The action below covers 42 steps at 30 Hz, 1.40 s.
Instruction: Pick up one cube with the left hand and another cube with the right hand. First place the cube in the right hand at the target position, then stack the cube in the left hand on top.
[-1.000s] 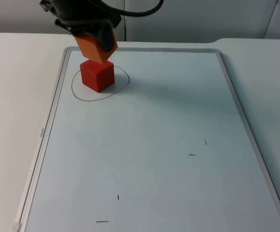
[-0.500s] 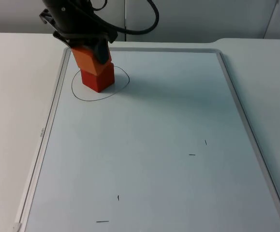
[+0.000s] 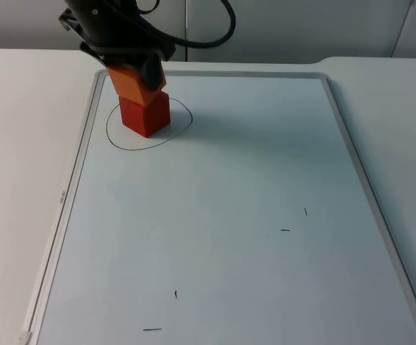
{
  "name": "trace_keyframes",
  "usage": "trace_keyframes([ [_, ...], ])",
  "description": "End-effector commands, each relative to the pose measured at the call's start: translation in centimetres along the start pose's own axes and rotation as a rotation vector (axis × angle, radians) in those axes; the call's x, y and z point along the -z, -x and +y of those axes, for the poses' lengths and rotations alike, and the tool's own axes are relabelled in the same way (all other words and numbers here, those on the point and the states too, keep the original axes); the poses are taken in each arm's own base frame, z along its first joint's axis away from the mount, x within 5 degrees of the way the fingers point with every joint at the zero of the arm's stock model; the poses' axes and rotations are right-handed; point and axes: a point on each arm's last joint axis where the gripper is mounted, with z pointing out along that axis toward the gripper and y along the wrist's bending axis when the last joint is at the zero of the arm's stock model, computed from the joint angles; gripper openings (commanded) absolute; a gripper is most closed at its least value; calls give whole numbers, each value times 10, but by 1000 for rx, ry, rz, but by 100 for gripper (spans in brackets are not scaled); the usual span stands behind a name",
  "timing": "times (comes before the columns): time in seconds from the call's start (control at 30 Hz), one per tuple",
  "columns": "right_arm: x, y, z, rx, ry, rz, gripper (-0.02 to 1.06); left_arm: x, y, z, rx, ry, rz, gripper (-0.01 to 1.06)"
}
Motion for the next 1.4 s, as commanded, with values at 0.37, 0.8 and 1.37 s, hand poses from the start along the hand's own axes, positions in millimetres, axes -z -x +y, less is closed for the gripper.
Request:
trace_keyframes([
  [0.37, -1, 0, 0, 6, -2, -1, 73, 4, 6, -3, 31, -28, -48, 73],
  [0.8, -1, 0, 0, 6, -2, -1, 73, 11, 4, -5, 22, -40, -6, 76],
  [1.37, -1, 0, 0, 6, -2, -1, 73, 102, 44, -16, 6, -47, -108, 76],
])
